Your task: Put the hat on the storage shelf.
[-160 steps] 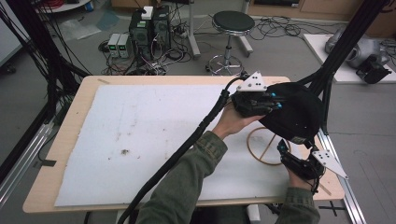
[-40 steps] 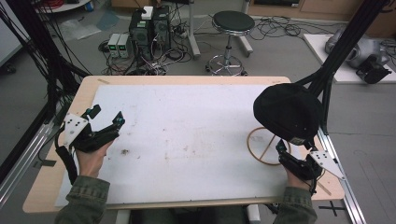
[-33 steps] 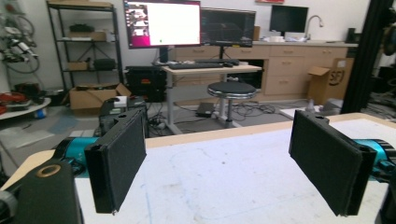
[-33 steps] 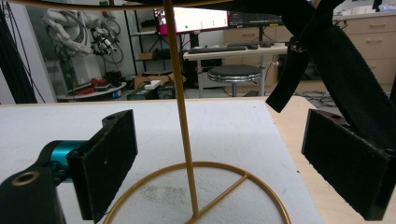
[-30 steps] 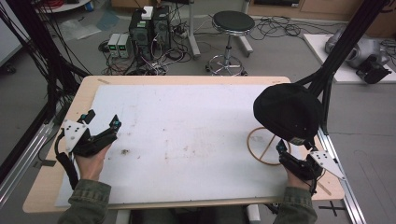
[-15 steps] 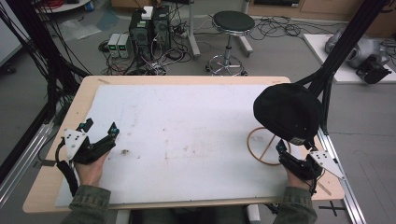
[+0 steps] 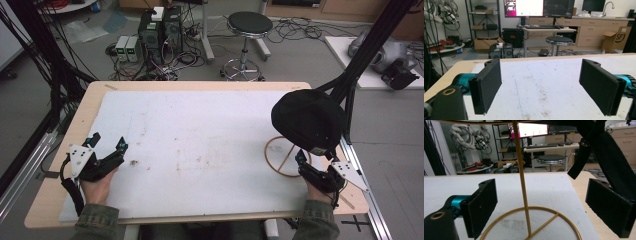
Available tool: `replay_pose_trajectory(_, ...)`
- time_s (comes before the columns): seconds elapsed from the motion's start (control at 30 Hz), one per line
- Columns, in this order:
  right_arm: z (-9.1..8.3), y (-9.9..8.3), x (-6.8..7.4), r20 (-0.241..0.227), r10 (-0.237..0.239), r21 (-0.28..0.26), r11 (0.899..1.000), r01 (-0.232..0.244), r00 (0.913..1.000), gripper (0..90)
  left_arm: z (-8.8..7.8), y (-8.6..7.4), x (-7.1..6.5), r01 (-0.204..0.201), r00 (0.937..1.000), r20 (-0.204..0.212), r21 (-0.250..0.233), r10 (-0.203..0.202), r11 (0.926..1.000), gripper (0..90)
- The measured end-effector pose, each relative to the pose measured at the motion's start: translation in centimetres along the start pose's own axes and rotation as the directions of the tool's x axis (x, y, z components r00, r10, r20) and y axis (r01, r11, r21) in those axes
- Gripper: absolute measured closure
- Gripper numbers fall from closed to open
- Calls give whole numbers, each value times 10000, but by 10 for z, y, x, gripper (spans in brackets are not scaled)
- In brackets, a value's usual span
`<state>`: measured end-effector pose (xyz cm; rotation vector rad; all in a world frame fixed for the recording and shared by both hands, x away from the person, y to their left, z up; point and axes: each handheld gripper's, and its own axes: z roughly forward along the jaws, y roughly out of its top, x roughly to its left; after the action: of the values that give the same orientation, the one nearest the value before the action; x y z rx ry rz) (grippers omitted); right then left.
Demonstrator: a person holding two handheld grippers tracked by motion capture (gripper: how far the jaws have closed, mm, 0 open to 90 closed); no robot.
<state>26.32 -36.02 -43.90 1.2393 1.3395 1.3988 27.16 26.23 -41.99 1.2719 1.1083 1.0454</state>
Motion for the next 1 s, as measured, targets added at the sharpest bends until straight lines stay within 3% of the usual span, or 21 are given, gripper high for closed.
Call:
replay_pose_trajectory(0.23, 1, 0, -1, -16, -40, -32, 10000, 40, 10000, 96, -2, -4, 2, -239, 9997, 26, 151, 239, 9996, 182)
replay_pose_trajectory(0.77, 1, 0, -1, -91, 44, 45, 10000, -43, 9999, 96, -7, -6, 6, 165, 9998, 110, 52, -166, 9998, 183)
replay_pose_trajectory(1.0, 2, 0, -1, -74, 92, 56, 9999, -92, 9999, 97, -6, -8, 6, 159, 9997, 163, 191, -163, 9997, 182)
